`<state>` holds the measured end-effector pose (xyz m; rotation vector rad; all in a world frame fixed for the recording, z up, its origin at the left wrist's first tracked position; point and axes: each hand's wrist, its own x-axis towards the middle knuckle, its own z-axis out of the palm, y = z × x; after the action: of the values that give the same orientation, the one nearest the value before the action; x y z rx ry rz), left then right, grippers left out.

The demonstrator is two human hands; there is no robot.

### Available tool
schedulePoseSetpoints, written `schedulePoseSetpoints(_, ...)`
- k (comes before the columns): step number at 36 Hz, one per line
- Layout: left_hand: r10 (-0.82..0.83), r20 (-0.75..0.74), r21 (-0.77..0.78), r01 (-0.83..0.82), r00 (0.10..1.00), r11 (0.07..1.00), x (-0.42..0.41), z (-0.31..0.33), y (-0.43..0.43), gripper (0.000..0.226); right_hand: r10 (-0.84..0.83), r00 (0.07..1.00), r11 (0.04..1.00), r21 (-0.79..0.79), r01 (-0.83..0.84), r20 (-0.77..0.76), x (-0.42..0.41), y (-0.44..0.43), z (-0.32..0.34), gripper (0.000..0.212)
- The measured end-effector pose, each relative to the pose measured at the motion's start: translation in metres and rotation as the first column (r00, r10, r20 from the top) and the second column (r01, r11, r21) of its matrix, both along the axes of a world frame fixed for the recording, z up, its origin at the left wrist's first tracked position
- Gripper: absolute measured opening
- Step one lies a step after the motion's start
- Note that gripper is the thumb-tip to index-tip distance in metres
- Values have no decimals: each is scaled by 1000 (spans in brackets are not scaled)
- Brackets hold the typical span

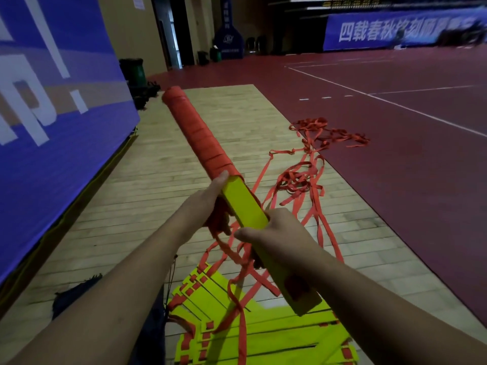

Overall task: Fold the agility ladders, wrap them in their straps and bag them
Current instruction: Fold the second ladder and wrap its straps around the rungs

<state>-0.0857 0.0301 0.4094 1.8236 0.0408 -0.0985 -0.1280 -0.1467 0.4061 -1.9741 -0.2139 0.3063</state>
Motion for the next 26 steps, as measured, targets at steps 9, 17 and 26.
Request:
schedulePoseSetpoints(9,26,88,69,-33,996,997,-4,-3,-25,47,-73,892,875,-401,272,445,-9,11,-25,24)
schedulePoseSetpoints(17,-168,119,-294,196,979,935,-7,1,1,31,144,949,976,201,-89,-280,3,-8,6,53)
schedulePoseSetpoints(26,-137,64,-189,147,988,971,-5,8,8,81,125,960,951,306,-43,-252,-7,0,17,45)
